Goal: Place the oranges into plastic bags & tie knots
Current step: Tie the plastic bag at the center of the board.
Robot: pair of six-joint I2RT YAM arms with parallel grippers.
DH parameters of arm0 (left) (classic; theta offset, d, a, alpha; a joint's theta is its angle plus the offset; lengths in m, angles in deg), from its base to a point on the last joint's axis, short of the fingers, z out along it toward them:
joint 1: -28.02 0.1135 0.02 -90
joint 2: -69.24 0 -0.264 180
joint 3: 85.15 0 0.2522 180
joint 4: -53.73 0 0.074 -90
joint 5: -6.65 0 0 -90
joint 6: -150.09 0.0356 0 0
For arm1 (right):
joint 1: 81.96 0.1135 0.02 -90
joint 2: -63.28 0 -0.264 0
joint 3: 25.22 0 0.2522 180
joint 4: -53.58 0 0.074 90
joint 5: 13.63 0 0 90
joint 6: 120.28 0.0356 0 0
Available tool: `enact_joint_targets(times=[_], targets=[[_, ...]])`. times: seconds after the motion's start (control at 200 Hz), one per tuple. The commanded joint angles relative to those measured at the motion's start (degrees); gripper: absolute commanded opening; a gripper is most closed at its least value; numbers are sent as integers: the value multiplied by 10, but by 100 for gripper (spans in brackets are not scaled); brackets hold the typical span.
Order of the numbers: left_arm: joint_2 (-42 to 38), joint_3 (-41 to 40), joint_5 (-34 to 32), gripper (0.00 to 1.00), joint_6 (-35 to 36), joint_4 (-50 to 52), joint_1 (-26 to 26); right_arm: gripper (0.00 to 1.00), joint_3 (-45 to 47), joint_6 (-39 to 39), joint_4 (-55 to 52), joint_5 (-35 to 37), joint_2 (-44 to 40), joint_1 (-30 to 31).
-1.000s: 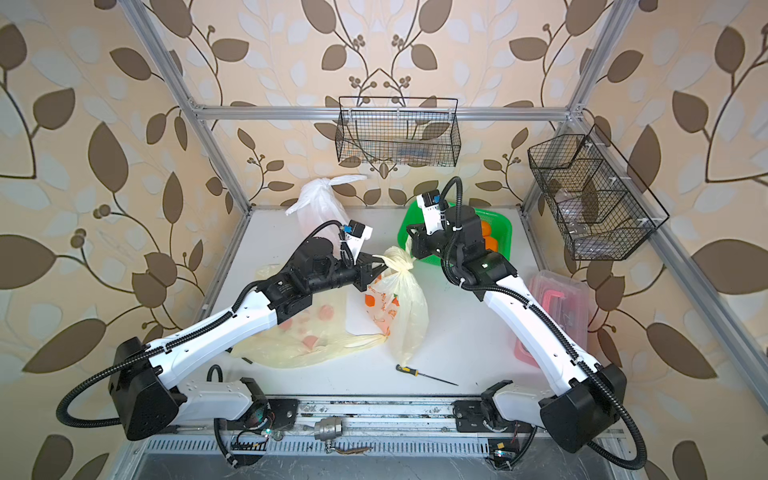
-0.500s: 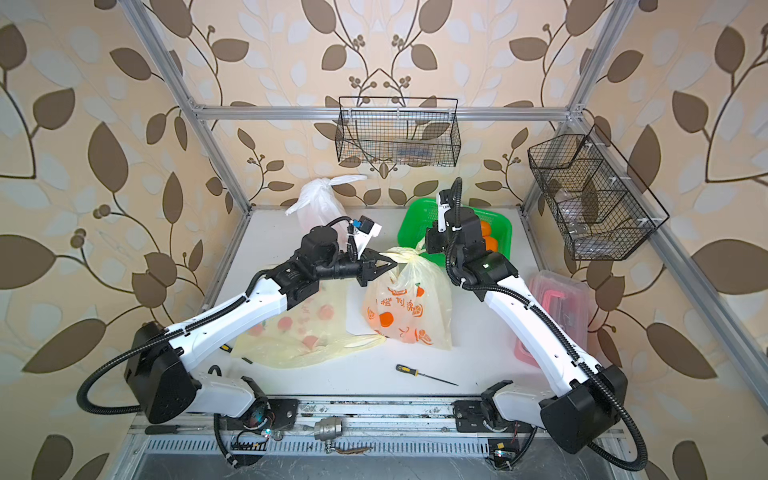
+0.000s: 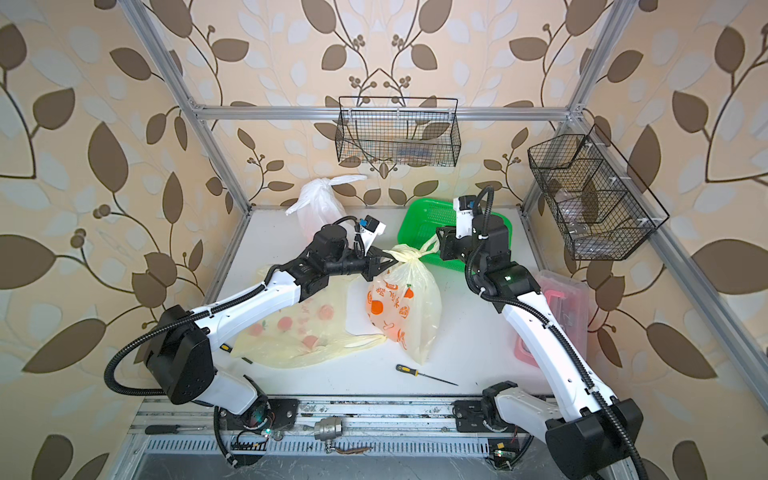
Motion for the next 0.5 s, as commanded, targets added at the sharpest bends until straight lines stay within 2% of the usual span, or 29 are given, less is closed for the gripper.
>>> enact_joint_targets(times=[0.0,0.1,0.28,0.375,0.495], targets=[[-32,-8,4,0,-7,-36,6,54,6,12,-14,-49,-30,-2],[-32,-9,3,0,-9,-38,6,66,1,20,-35,-21,-47,-2],[-33,-9,-3,0,-10,-39,7,91,-39,50,-153,-58,-25,-2],[-32,-8,-5,0,-10,-40,7,94,-33,86,-182,-97,-11,4],[-29,-10,3,0,-12,-45,7,93,-15,130,-130,-144,0,25]])
